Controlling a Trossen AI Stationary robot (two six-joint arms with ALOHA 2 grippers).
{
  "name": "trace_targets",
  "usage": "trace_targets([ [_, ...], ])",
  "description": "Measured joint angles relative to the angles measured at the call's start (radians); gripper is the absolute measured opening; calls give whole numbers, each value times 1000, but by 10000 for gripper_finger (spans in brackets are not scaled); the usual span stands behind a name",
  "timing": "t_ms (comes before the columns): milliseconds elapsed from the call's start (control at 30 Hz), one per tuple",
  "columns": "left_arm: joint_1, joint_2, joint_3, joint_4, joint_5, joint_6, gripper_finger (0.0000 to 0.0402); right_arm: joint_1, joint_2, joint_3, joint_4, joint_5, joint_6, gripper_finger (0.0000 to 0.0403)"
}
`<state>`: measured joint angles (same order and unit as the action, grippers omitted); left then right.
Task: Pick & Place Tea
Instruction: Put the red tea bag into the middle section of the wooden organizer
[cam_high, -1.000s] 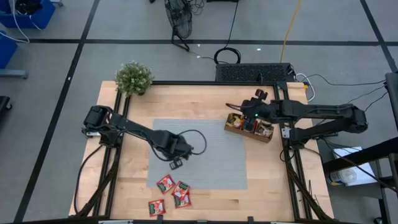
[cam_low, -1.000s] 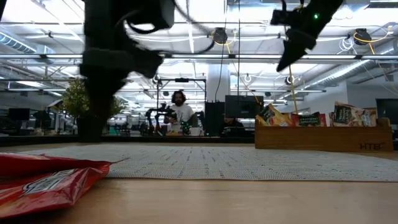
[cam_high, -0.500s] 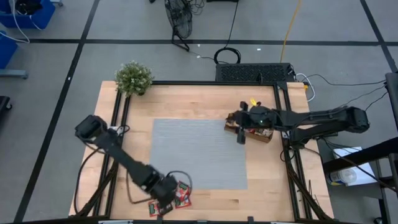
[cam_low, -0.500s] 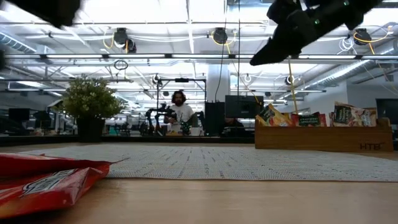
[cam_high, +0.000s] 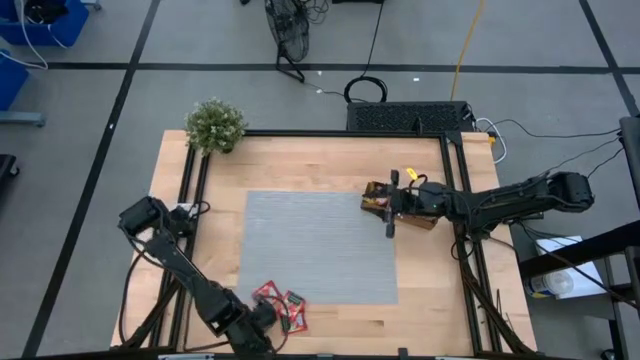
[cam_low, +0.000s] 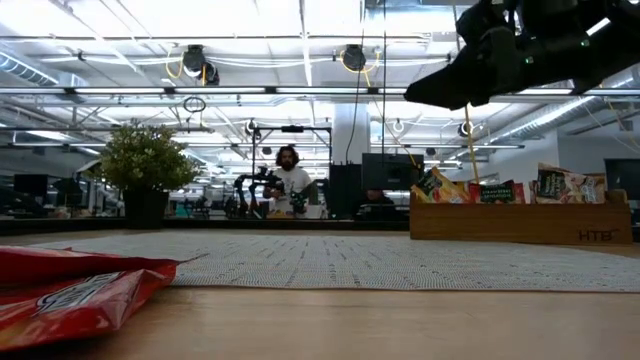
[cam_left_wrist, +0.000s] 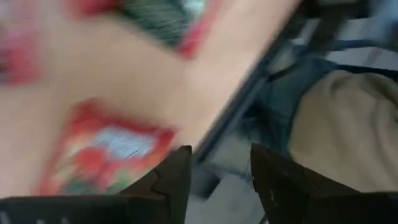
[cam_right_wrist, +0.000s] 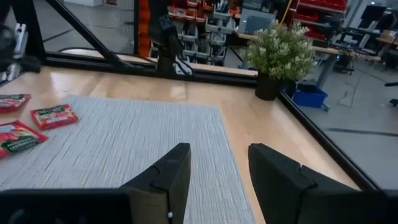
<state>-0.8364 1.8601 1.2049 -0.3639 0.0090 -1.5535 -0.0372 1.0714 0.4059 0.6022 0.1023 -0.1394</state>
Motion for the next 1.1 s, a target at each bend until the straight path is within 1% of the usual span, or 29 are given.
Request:
trace_targets([
  [67,0,41,1,67,-8,41,156,0,0,-3,1,0,1,146],
  [133,0,83,-1,101,10,63,144,0,0,-3,15,0,-3,145],
  [200,0,117,-1,109,63,65,132,0,0,-3,17,0,-1,144],
  [333,3,149,4,115,216,42,107,0,0,-3,10,0,-1,144],
  [433,8,149,4,97,275,23,86,0,0,-3,-2,0,1,145],
  [500,4,134,3,68,280,22,69,0,0,-3,-5,0,7,145],
  [567,0,115,1,11,358,28,50,0,0,-3,-9,0,7,144],
  [700,-21,88,-6,-151,428,8,9,0,0,-4,-9,-1,7,144],
  [733,-21,75,-1,-198,433,-8,6,0,0,-4,-10,-2,7,144],
  [867,-54,56,-6,-407,372,-50,18,0,0,-4,-18,-2,6,142],
  [967,-64,31,-2,-374,308,-36,21,0,1,-4,-21,-2,6,143],
  [1100,-59,29,-5,-311,224,-20,5,0,6,-4,-22,-2,5,143],
])
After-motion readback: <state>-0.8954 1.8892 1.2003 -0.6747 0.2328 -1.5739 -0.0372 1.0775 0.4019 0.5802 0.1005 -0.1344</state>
